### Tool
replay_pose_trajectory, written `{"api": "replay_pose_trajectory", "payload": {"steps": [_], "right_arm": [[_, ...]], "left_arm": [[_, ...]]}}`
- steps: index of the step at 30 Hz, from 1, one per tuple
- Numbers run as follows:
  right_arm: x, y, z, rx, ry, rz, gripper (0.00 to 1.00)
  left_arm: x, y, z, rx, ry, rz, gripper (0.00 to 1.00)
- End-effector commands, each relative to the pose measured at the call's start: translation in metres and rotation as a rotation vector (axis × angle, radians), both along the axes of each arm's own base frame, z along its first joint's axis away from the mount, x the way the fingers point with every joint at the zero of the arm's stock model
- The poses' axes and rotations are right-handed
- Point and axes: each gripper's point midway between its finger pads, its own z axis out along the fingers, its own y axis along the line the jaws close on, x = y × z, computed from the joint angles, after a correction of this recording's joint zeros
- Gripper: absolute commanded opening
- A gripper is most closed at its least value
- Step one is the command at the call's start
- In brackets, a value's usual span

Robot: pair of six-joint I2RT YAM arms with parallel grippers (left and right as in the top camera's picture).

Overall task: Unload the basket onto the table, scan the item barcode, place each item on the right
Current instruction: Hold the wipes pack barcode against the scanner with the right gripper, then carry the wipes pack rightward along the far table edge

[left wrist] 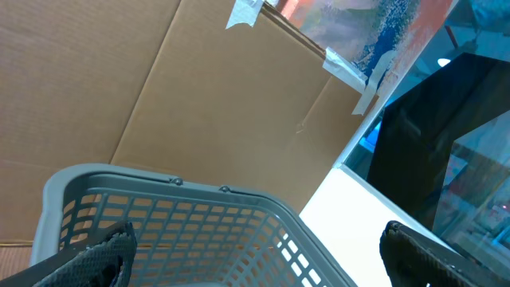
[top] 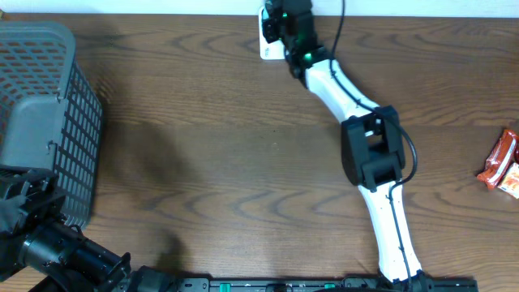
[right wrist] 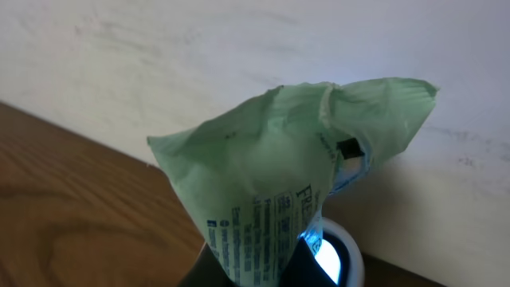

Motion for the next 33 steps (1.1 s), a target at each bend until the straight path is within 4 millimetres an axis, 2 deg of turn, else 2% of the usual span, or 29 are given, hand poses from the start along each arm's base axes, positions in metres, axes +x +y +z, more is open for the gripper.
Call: {"api": "replay_pose_trajectory", "payload": {"steps": [1,8,10,14,17,19,23,25,29,33], "right_arm": [[-0.004,0.001,0.028,0.081,-0.022,0.142,0.01],[-0.017,0.014,0.029,0.091,-0.026,0.298,0.01],[-0.019,0.019,0.038,0.105,-0.058,0.334,0.01],[-0.021,0.026,0.070,0.200,-0.150,0.377,0.01],[-0.021,0.022,0.076,0.215,-0.169,0.387,0.01],[-0.021,0.017,0.073,0.204,-0.164,0.408,0.01],[-0.041,0.012,0.069,0.196,-0.168,0.608,0.01],[-0.047,0.005,0.062,0.186,-0.181,0.681,0.01],[-0.047,-0.009,0.043,0.192,-0.196,0.734,0.01],[-0.057,-0.010,0.026,0.227,-0.198,0.821,0.01]], "left_arm": [[-0.006,0.003,0.002,-0.009,-0.012,0.013,0.98],[-0.006,0.003,0.002,-0.009,-0.012,0.013,0.98],[-0.006,0.003,0.002,-0.009,-0.012,0.013,0.98],[-0.006,0.003,0.002,-0.009,-0.012,0.013,0.98],[-0.006,0.003,0.002,-0.009,-0.012,0.013,0.98],[-0.006,0.003,0.002,-0.009,-0.012,0.013,0.98],[-0.006,0.003,0.002,-0.009,-0.012,0.013,0.97],[-0.006,0.003,0.002,-0.009,-0.012,0.013,0.98],[-0.006,0.003,0.002,-0.009,-0.012,0.013,0.98],[-0.006,0.003,0.002,-0.009,-0.012,0.013,0.98]]}}
